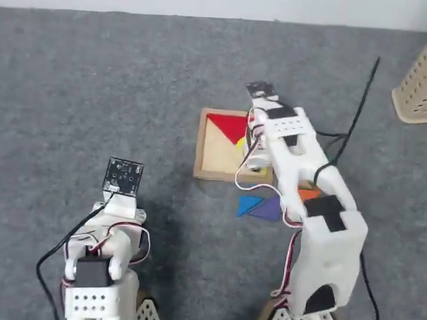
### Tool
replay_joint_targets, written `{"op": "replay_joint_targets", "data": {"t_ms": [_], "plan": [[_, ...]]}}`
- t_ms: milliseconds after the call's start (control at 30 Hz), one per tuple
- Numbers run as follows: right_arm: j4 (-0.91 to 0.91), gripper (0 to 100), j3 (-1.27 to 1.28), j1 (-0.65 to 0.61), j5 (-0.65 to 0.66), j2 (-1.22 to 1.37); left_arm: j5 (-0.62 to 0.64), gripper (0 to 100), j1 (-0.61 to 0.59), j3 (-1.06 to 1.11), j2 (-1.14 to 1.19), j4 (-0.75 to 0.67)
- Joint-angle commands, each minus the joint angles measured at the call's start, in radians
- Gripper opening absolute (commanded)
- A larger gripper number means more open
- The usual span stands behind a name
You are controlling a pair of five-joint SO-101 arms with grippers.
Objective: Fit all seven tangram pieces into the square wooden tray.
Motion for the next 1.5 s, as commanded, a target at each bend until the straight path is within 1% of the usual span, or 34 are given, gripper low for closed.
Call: {"op": "replay_joint_targets", "data": {"t_ms": [0, 200, 367, 467, 567, 700, 833, 967, 1133, 1233, 1367, 1467], "plan": [[-0.005, 18.8, -0.074, 0.045, 0.023, -0.021, -0.009, 1, -0.005, -0.008, 0.0, 0.005], [-0.002, 18.8, -0.138, 0.093, 0.034, -0.021, -0.009, 1, -0.005, -0.008, 0.0, 0.005], [0.099, 18.8, -0.176, 0.094, 0.032, -0.027, -0.009, 1, -0.005, -0.008, 0.0, 0.005], [0.148, 18.8, -0.203, 0.073, 0.031, -0.036, -0.009, 1, -0.005, -0.008, 0.0, 0.005], [0.176, 18.8, -0.203, 0.054, 0.031, -0.094, -0.009, 1, -0.005, -0.008, 0.0, 0.005], [0.274, 18.8, -0.201, 0.036, 0.031, -0.217, -0.009, 1, -0.005, -0.008, 0.0, 0.005], [0.306, 18.8, -0.104, 0.039, 0.035, -0.344, -0.009, 1, -0.005, -0.008, 0.0, 0.005], [0.225, 18.8, 0.107, 0.044, 0.123, -0.45, -0.009, 1, -0.005, -0.008, 0.0, 0.005], [0.136, 18.8, 0.336, 0.045, 0.308, -0.516, -0.009, 1, -0.005, -0.008, 0.0, 0.005], [0.101, 18.8, 0.385, 0.068, 0.385, -0.526, -0.009, 1, -0.005, -0.008, 0.0, 0.005], [0.038, 19.1, 0.427, 0.097, 0.451, -0.519, -0.009, 1, -0.005, -0.008, 0.0, 0.005], [-0.047, 19.1, 0.496, 0.105, 0.552, -0.519, -0.009, 1, -0.003, -0.008, 0.0, 0.005]]}}
